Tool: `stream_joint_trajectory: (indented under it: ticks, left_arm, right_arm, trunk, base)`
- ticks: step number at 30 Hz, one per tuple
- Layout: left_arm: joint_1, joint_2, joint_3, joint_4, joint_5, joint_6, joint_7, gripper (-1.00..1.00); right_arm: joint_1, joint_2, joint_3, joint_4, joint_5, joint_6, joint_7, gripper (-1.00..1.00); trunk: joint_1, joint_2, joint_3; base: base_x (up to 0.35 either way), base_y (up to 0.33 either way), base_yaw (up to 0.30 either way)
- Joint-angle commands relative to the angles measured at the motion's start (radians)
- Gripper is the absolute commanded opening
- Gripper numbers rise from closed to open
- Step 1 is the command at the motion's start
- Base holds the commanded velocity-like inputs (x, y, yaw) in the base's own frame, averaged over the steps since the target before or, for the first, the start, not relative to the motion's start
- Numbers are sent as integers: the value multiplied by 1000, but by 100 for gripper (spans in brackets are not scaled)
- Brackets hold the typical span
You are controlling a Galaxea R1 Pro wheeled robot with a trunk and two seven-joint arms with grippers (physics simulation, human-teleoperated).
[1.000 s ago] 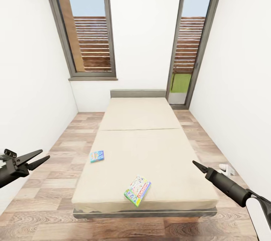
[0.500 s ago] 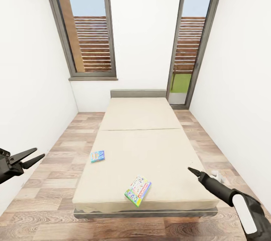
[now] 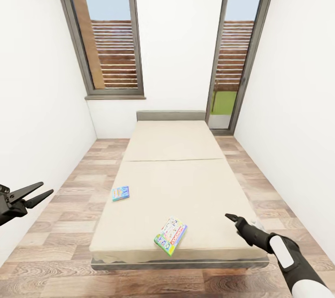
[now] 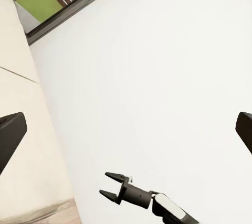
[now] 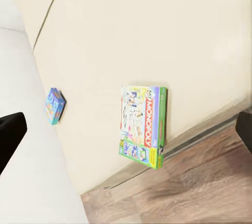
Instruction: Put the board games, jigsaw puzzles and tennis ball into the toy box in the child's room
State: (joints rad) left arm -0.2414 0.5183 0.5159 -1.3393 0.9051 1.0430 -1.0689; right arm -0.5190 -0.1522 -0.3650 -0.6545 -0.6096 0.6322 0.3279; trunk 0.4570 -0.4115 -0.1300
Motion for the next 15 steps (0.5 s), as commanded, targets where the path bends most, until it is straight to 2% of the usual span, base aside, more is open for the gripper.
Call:
stream_joint_trajectory:
  ticks: [1,4,10,13,15]
  left_arm:
    - [-1,0,2,0,1,4,-4,100]
    - [-1,0,3,0,2,4,-4,100]
    - [-1,0,2,4,3,4,-5,100]
    - [-1,0,1,5,3,4,-7,100]
    - [-1,0,-1,5,2,4,-8,100]
  right_arm:
    - [-3,9,-4,3,-2,11,-6,100]
    - [-5,33,-5,11,-4,20,-17,100]
    - [15,45,-6,19,-7,19,-12,100]
    - [25,56,-7,68,-7,14,-9,100]
    - [26,66,-7,126,-6,-20,-9,100]
  trunk:
    - [4,-9,-5]
    - [16,-30,-15]
    - [39,-72,-34]
    - [50,-93,-43]
    - [58,-107,-49]
  base:
    - [0,0,0]
    - [0,0,0]
    - [0,0,0]
    - [0,0,0]
    - [0,0,0]
